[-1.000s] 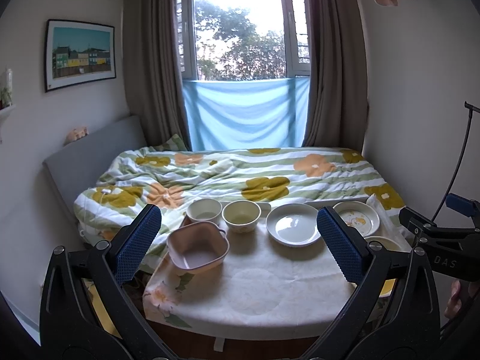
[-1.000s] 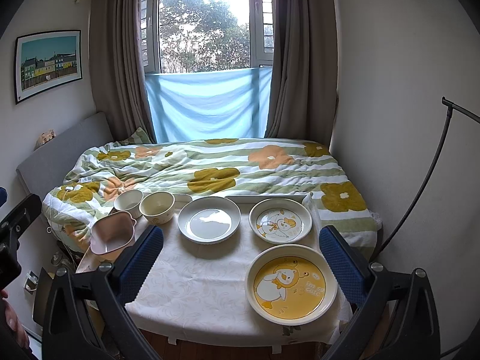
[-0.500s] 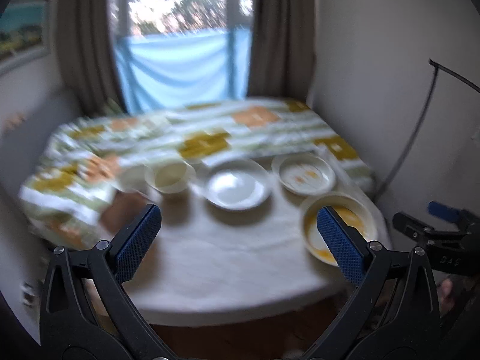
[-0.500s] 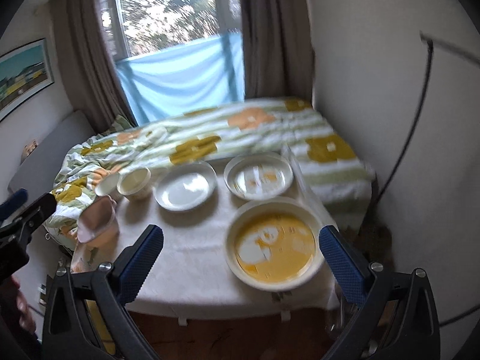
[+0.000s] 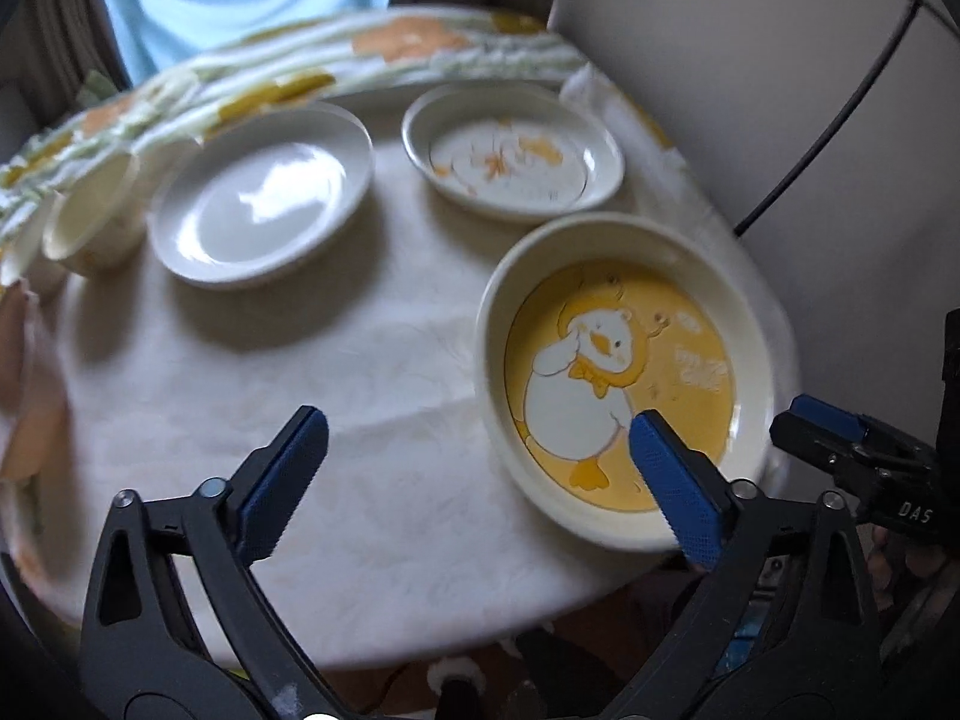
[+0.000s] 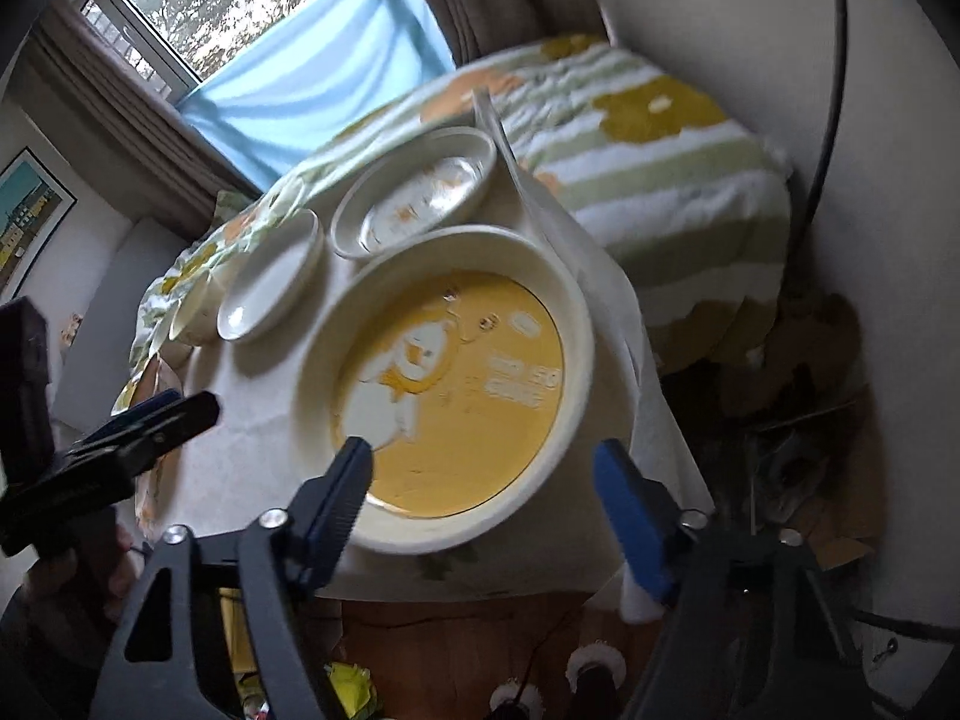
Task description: Organize plates and bowls
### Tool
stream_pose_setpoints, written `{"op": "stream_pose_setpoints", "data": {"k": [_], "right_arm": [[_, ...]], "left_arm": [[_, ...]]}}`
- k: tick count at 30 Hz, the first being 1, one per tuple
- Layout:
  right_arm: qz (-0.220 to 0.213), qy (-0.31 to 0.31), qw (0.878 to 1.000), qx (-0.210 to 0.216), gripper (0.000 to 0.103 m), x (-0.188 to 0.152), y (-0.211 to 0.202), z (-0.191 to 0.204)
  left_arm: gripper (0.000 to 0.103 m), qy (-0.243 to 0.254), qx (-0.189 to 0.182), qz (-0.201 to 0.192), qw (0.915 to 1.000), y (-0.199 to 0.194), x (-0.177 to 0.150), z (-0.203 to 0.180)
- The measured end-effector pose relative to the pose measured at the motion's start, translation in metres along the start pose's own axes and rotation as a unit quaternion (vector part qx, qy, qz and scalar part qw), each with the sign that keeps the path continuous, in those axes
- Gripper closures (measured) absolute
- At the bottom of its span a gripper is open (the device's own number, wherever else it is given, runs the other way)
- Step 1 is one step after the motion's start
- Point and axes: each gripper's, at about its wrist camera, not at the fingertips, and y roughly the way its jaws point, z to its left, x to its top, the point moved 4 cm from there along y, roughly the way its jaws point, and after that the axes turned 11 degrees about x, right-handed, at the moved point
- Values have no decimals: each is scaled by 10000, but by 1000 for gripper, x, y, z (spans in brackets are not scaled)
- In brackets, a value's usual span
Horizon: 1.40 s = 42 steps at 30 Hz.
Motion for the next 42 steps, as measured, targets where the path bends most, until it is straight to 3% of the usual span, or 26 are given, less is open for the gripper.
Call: {"op": "stream_pose_setpoints", "data": {"k": [8,10,12,16,19,31,42], "right_arm": [[283,-71,9994,200,59,17,25,-25],[323,-126,9992,211,64,24,31,-30],[369,-151,9989,266,72,27,34,-33],[360,-194,9990,184,85,34,37,-39],[393,-246,9987,192,89,37,38,-42],[552,-1001,9934,-67,89,43,43,-36],[545,-1553,9863,93,88,60,37,-11]], "left_arm": [[54,-77,-126,540,9984,46,0,-11],[70,-83,-143,620,9979,53,1,-12],[78,-88,-184,678,9975,55,2,-14],[81,-103,-287,724,9969,58,2,-16],[81,-69,-295,720,9969,60,6,-18],[81,150,-37,634,9979,58,7,-25],[81,-336,30,384,9987,25,4,1]]}}
